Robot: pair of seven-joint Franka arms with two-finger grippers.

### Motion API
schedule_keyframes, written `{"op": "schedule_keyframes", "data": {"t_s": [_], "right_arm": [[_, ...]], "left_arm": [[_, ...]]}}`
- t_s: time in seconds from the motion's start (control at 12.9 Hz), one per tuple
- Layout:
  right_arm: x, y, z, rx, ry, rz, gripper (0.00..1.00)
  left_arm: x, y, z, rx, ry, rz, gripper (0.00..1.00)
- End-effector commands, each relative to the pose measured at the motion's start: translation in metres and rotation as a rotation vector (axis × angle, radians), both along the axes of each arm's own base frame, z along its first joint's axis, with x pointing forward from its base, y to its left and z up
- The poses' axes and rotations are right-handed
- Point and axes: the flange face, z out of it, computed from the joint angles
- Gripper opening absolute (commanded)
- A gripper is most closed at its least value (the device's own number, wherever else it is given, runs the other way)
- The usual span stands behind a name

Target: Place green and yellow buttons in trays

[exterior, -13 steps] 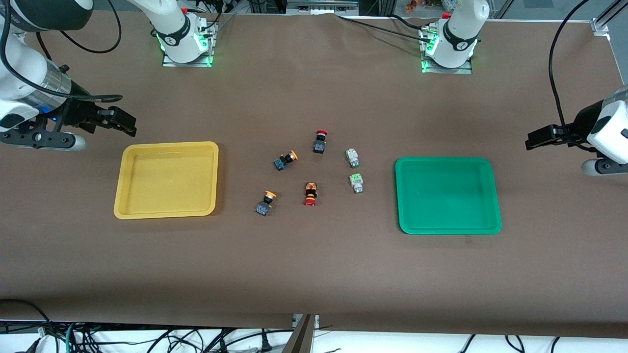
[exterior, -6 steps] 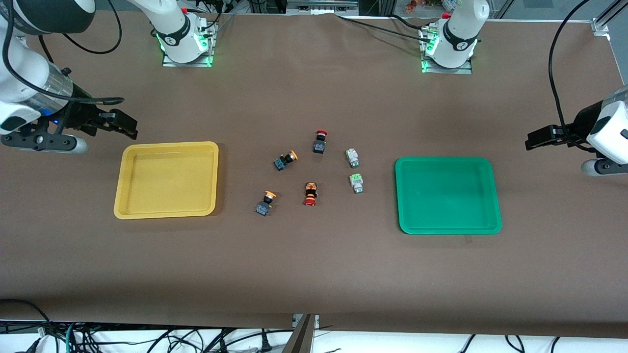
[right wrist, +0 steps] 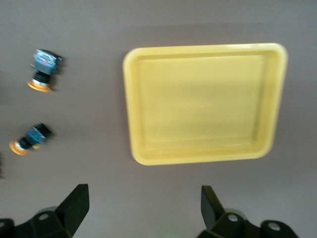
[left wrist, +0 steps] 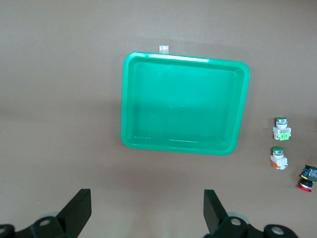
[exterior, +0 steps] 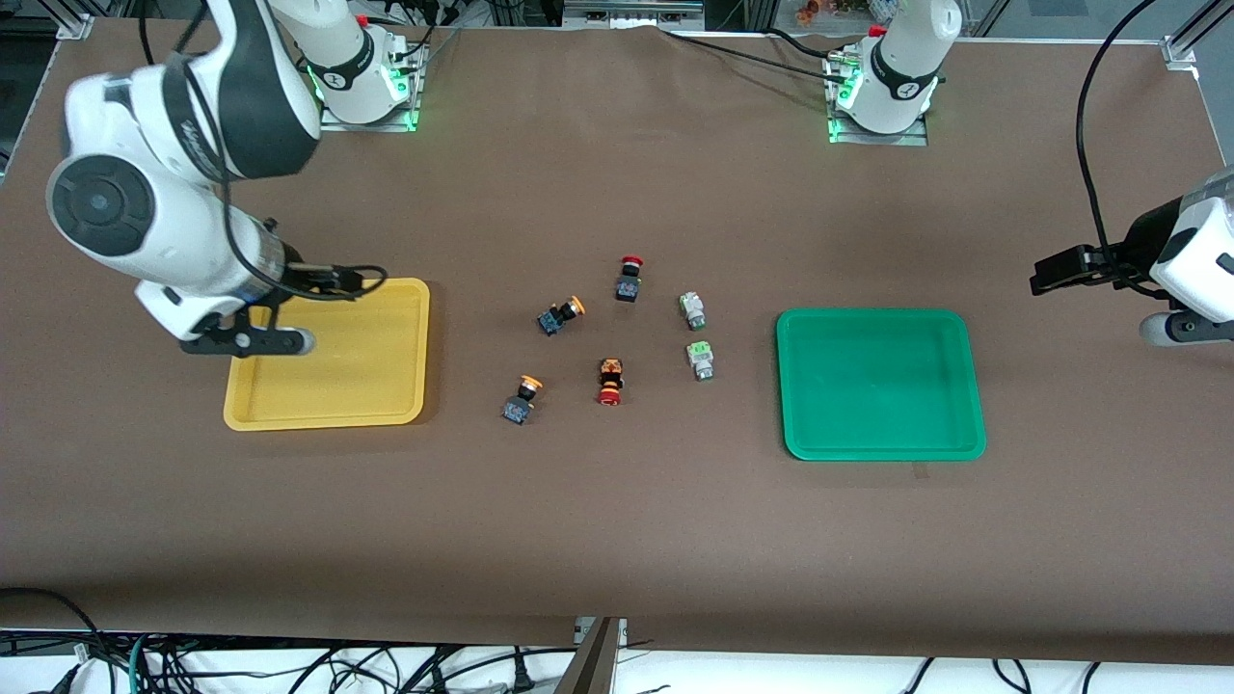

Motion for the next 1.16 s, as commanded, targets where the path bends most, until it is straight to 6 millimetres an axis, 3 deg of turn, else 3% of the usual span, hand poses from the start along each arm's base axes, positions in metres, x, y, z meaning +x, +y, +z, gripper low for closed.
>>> {"op": "schedule_keyframes", "data": {"t_s": [0.0, 0.08, 0.31, 0.39, 0.54, 0.7, 0.85, 1.09], "right_arm": [[0.021, 0.045, -0.055, 0.047, -0.024, -0.216, 1.00], [0.025, 0.073, -0.087, 0.050, -0.042, -0.276, 1.00], [0.045, 0.122, -0.171, 0.129, -0.106, -0.492, 1.00], [0.050, 0.136, -0.198, 0.149, -0.129, -0.536, 1.00], [0.046, 0.158, -0.242, 0.158, -0.157, -0.570, 0.99], [0.042, 0.161, -0.267, 0.144, -0.154, -0.594, 0.97], [0.037, 0.165, -0.277, 0.131, -0.144, -0.597, 0.77], [0.036, 0.163, -0.274, 0.125, -0.138, -0.564, 0.18]], "left_arm": [[0.003, -0.001, 0.006, -0.013, -0.009, -0.022, 1.00], [0.003, 0.000, 0.005, -0.013, -0.007, -0.019, 1.00], [0.005, -0.001, 0.002, -0.008, -0.004, -0.016, 1.00], [0.009, 0.000, -0.008, -0.021, 0.009, -0.014, 1.00], [0.012, -0.011, -0.014, -0.023, 0.017, -0.002, 1.00], [0.025, -0.043, -0.045, -0.044, 0.053, 0.031, 1.00], [0.038, -0.079, -0.067, -0.061, -0.003, 0.090, 1.00], [0.043, -0.159, -0.148, -0.080, -0.023, 0.175, 1.00]]}}
